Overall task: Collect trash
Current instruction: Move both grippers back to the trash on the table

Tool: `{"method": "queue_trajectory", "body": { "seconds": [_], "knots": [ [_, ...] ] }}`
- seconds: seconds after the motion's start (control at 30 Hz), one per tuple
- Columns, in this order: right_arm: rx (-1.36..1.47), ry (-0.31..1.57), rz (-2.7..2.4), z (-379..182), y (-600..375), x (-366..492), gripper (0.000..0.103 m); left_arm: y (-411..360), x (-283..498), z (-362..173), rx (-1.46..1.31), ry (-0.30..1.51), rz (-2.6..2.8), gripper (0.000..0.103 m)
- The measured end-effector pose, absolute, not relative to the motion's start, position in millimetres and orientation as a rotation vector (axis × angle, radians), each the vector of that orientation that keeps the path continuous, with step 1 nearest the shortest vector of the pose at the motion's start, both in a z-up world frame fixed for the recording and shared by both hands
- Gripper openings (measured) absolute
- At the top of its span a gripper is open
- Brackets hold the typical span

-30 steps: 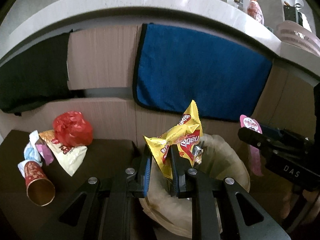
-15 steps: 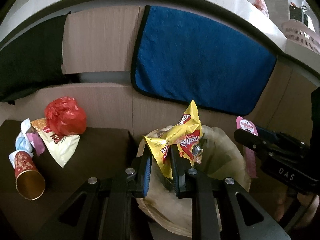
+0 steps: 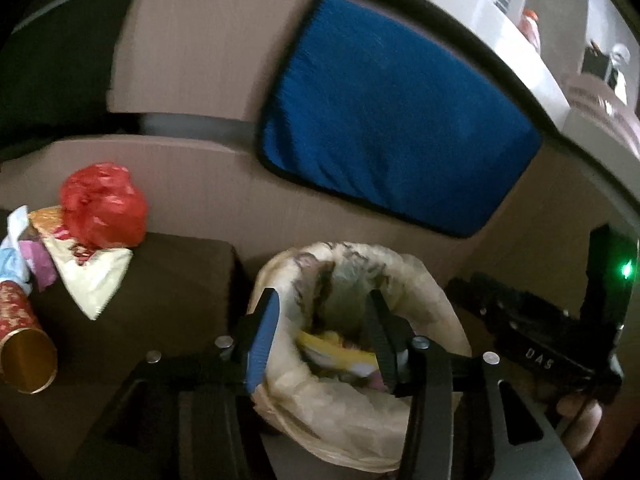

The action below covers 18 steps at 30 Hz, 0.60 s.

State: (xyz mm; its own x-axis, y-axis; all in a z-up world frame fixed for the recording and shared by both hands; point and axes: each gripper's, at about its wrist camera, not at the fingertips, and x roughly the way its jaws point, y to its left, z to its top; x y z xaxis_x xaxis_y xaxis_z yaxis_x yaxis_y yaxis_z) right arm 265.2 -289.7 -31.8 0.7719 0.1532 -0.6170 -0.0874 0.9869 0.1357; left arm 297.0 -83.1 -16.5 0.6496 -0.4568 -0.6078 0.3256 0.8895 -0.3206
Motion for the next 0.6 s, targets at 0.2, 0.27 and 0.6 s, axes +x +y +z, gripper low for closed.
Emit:
{"method": "queue_trajectory", "body": {
  "seconds": [0.2,0.27,0.6],
  "knots": [
    [0.089,0.655,0.135,-21.6,-280.4,260.2,0.053,-19.2,289.3,-6.1,-0.203,0.693,-0.308,0.046],
    [0.074,0.644,0.142,-16.4,-273.6,256.9,0.053,8.1,283.4,-5.6,-0.197,0.678,-0.245,0.046],
    [0.047,0.611,0.268,-1.9,-199.2,261.5,0.053,138.5,250.0,-14.6,-0.261,0.656,-0.026,0.046]
  ]
}}
